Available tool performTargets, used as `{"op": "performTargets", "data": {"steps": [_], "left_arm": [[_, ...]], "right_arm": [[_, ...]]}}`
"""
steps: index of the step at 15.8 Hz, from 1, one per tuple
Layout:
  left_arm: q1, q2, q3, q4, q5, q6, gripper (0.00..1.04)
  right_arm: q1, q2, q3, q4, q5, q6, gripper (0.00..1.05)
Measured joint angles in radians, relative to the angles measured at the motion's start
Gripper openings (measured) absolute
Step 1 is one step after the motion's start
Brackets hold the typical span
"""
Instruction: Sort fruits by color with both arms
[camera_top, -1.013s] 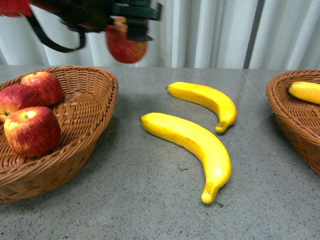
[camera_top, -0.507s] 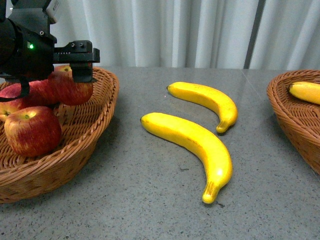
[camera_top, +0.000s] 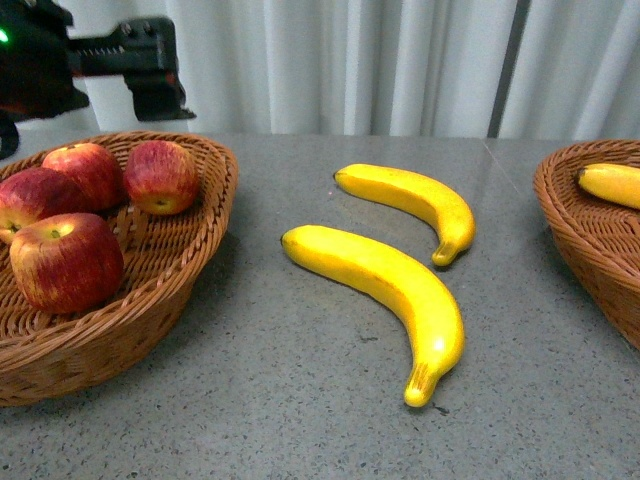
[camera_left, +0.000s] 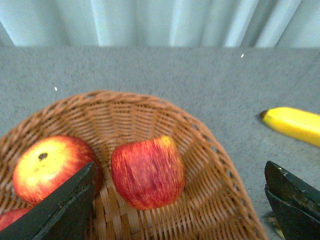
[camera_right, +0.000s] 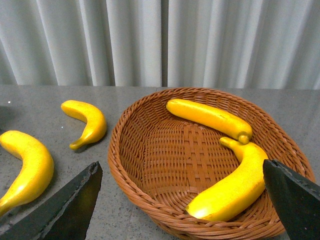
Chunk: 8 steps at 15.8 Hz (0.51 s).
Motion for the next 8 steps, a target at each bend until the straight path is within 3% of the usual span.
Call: {"op": "performTargets", "data": {"steps": [4,8], "left_arm": [[0.005,-0.1,-0.051,0.036,0.02,0.005,0.98],[0.069,-0.4,-0.26,0.048,0.091,0.032,0.98]], "right_arm": [[0.0,0.0,0.0,0.0,0.0,0.0,0.98],[0.0,0.0,0.0,0.0,0.0,0.0,0.98]]}}
